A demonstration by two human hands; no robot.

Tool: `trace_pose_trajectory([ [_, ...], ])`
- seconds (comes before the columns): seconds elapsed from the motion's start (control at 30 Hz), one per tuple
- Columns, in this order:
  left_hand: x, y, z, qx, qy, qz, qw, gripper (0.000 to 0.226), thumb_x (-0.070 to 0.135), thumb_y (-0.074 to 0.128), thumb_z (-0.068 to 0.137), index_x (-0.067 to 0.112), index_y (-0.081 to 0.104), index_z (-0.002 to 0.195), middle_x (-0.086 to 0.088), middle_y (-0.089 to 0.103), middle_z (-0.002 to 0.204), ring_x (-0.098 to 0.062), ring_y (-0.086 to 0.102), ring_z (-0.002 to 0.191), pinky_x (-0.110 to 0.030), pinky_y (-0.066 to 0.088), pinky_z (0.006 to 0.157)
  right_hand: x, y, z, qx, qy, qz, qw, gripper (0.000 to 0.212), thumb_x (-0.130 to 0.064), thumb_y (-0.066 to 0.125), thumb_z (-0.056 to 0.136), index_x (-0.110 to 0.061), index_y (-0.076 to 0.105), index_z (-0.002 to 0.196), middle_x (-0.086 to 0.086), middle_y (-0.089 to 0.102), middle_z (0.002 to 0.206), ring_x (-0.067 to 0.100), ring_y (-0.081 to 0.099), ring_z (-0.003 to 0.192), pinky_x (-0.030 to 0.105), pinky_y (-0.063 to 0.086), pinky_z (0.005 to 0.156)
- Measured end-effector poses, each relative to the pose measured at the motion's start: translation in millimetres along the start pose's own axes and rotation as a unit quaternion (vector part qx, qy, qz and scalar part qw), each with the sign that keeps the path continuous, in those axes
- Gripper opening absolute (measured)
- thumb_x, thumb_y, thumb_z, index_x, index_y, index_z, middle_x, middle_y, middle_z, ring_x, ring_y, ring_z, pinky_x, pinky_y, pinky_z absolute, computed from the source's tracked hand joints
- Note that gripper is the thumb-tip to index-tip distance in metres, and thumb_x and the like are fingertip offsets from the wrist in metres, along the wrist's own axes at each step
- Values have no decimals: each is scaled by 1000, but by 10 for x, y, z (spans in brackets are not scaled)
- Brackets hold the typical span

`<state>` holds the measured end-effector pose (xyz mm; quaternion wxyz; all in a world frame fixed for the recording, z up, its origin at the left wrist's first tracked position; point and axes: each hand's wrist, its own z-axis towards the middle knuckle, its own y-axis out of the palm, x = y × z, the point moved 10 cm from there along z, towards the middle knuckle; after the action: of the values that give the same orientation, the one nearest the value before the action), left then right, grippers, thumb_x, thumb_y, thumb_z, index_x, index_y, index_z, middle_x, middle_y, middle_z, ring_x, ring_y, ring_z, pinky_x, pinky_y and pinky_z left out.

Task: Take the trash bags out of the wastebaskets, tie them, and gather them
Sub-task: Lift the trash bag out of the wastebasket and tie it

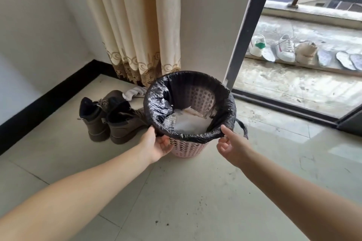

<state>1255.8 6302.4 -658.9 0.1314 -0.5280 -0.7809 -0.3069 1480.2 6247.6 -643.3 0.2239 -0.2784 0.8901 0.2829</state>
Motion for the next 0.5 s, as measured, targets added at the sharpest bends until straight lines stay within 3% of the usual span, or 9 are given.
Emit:
trace_pose_trajectory([
  [0.07, -23, 12, 6, -11, -16, 14, 1000, 40, 43, 42, 97, 14, 53, 72, -1, 48, 52, -13, 49, 38, -34, 51, 67, -34, -12, -17, -6, -1, -28, 1000, 19, -11, 65, 87, -13, 51, 75, -1, 44, 68, 3, 40, 34, 12, 35, 35],
  [0.13, -114, 19, -26, -16, -40, 37, 998, 40, 42, 43, 96, 12, 54, 73, -4, 51, 59, -17, 54, 47, -38, 50, 71, -74, 7, -29, -26, -21, -117, 993, 18, -15, 63, 89, -15, 51, 75, 0, 44, 66, 5, 42, 37, 14, 38, 37],
  [0.27, -57, 2, -68, -16, -23, 57, 998, 27, 26, 43, 99, 10, 54, 81, -8, 56, 75, -20, 56, 70, -40, 49, 74, -221, 40, -115, -30, -95, -268, 958, 16, -23, 57, 93, -11, 57, 82, 5, 62, 78, 13, 60, 70, 25, 51, 62],
  [0.33, 70, -53, -50, 10, 7, 61, 998, 22, 14, 42, 99, 12, 54, 81, -6, 59, 74, -16, 57, 70, -36, 50, 71, -319, 44, -161, -22, -129, -323, 937, 20, -25, 58, 92, -11, 53, 79, 7, 66, 80, 16, 65, 74, 32, 56, 70],
  [0.4, 140, -111, -61, 47, 36, 59, 997, 21, 10, 42, 98, 11, 54, 80, -5, 61, 67, -15, 57, 67, -31, 53, 61, -468, 101, -250, 3, -196, -449, 872, 30, -28, 60, 90, -13, 46, 68, 7, 63, 67, 20, 66, 66, 38, 55, 72],
  [0.47, 190, -169, -113, 98, 73, 43, 992, 16, 12, 46, 95, 11, 54, 81, -6, 59, 70, -14, 56, 62, -28, 54, 55, -622, 272, -399, 41, -292, -599, 744, 36, -27, 59, 88, -14, 39, 61, 4, 57, 57, 22, 62, 59, 32, 48, 62],
  [0.5, 245, -200, -163, 127, 105, 41, 986, 15, 13, 49, 93, 10, 53, 79, -6, 57, 71, -14, 54, 60, -29, 54, 58, -665, 372, -484, 53, -339, -625, 701, 35, -23, 58, 87, -13, 37, 60, 3, 52, 55, 21, 54, 57, 30, 39, 56],
])
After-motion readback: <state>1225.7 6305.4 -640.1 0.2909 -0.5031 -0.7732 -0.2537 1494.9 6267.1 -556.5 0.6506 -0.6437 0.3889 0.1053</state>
